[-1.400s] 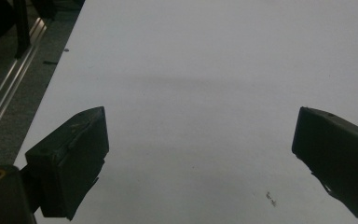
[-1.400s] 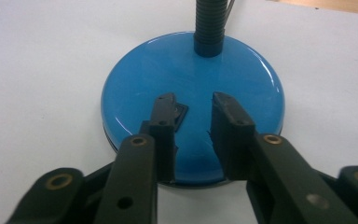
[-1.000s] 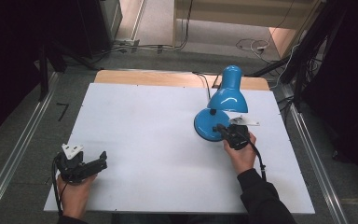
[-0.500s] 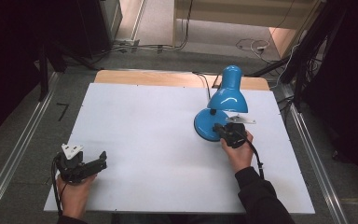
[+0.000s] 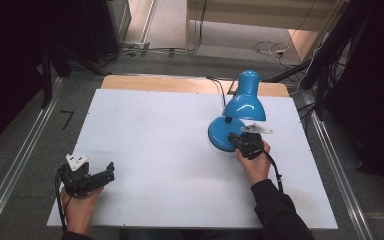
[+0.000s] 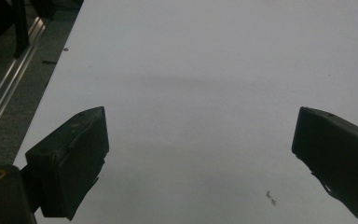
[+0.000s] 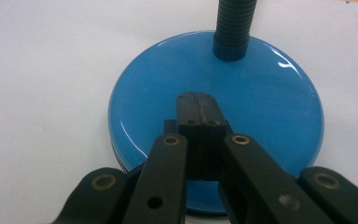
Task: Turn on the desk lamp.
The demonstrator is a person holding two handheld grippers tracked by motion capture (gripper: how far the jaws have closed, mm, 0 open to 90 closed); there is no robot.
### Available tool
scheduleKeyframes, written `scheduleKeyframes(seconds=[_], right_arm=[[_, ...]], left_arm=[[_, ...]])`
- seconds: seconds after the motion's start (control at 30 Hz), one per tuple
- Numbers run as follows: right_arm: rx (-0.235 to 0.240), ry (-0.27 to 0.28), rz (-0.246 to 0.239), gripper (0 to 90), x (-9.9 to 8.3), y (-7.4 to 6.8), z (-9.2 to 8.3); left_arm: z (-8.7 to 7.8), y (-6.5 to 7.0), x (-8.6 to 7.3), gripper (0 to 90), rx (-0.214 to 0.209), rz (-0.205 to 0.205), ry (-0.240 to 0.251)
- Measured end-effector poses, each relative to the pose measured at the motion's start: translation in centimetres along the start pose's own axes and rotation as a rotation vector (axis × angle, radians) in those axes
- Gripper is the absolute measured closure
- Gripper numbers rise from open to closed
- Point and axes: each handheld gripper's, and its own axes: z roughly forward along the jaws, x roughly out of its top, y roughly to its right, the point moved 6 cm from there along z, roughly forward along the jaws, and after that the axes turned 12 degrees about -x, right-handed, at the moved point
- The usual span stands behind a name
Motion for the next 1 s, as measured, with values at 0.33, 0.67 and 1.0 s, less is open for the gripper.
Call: scheduleKeyframes(seconds=[0.33,0.67,1.0], right_arm=[[-0.013,0.005,-0.023,87.6,-0.11,-0.05,0.05],[-0.016,0.014,-0.026,87.6,-0.17,-0.12,0.05],[-0.023,0.011,-0.021,87.6,-0.27,-0.13,-0.11]], left_arm=[[-0.02,0.01,-0.01,4.5,-0.001,0.003,-0.003],[-0.03,0.00,-0.03,4.6,-0.002,0.001,-0.001],[-0.06,0.00,-0.05,4.6,-0.003,-0.001,-0.003]])
